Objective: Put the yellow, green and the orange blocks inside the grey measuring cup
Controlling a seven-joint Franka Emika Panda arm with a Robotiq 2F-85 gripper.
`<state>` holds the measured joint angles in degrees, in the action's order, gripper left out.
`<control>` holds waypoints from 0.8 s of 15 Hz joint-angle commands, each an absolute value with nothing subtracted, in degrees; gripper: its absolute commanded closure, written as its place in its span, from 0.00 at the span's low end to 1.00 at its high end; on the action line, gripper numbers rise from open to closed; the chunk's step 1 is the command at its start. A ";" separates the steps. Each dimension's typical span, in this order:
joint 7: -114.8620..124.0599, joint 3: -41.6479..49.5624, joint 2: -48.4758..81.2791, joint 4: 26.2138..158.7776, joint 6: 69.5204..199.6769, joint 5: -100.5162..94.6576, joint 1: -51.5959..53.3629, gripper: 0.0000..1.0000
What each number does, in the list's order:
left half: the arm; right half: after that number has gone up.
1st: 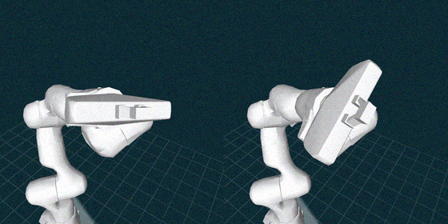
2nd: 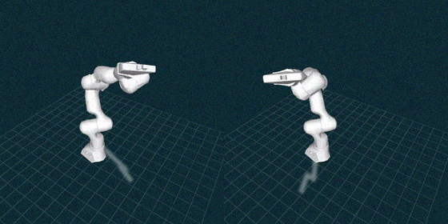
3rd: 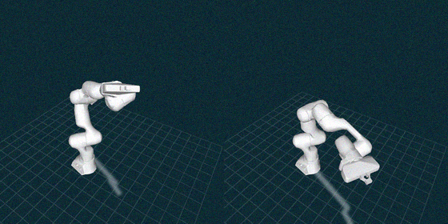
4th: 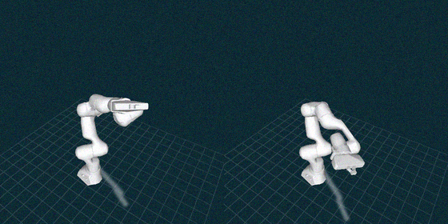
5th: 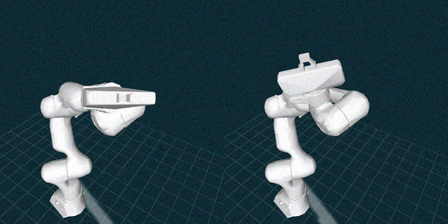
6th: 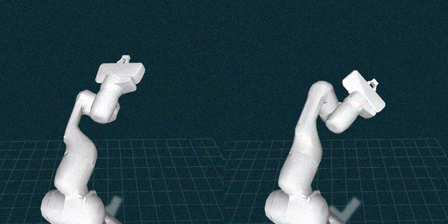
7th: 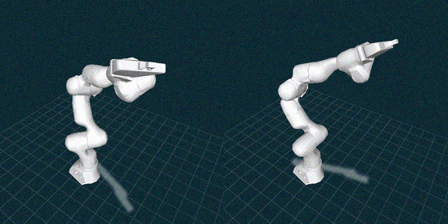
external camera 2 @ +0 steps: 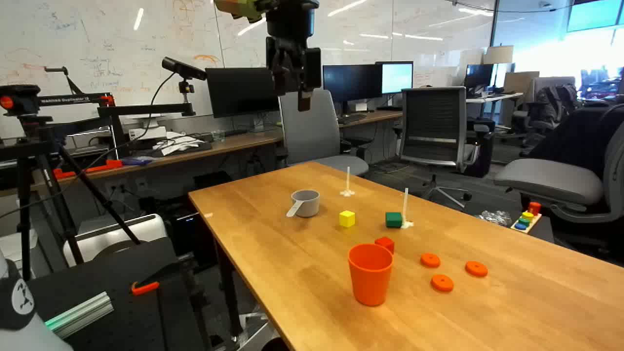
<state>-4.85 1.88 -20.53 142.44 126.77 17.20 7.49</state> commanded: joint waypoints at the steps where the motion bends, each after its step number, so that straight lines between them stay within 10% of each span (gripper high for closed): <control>1: -5.08 1.12 -20.48 142.22 126.59 17.48 6.66 0.00; 12: 11.36 -0.96 11.65 121.05 129.82 2.17 4.80 0.00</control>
<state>2.25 -0.09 0.46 131.23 132.90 9.22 6.11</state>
